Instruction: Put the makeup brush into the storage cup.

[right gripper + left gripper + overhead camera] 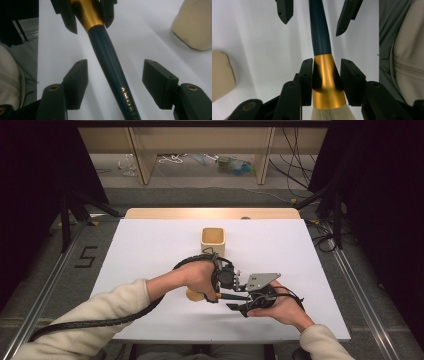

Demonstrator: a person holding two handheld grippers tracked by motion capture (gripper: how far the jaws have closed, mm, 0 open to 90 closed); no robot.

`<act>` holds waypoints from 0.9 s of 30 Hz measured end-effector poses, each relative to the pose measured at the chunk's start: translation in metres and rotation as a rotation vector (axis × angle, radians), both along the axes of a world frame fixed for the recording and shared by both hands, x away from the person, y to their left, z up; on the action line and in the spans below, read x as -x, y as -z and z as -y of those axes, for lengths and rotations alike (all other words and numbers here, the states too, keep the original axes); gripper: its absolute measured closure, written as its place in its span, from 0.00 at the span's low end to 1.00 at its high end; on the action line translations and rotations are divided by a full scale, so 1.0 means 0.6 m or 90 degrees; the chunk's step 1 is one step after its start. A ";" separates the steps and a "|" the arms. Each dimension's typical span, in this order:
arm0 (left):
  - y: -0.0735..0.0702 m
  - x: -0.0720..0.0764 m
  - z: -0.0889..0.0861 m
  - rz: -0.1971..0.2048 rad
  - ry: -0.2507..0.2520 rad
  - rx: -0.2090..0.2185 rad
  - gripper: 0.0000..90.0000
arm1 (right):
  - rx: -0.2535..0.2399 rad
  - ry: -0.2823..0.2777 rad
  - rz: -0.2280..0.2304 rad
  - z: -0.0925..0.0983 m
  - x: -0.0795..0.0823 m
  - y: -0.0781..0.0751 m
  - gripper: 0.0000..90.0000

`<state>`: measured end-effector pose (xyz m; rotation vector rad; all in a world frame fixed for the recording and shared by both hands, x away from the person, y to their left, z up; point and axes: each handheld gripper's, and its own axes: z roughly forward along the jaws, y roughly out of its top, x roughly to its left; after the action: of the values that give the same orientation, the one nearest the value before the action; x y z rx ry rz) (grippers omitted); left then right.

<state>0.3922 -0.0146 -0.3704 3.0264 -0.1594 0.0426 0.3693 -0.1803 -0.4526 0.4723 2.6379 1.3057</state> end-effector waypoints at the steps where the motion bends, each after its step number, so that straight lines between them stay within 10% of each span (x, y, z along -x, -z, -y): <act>1: 0.000 0.000 0.000 -0.001 -0.001 -0.001 0.71 | -0.005 0.000 -0.002 -0.002 0.001 0.001 0.45; 27: 0.000 -0.003 0.010 -0.007 0.004 0.008 0.71 | -0.005 -0.038 0.018 -0.017 0.000 0.000 0.67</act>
<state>0.3939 -0.0205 -0.3707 3.0128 -0.1663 0.0275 0.3694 -0.1704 -0.4528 0.3762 2.6447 1.3300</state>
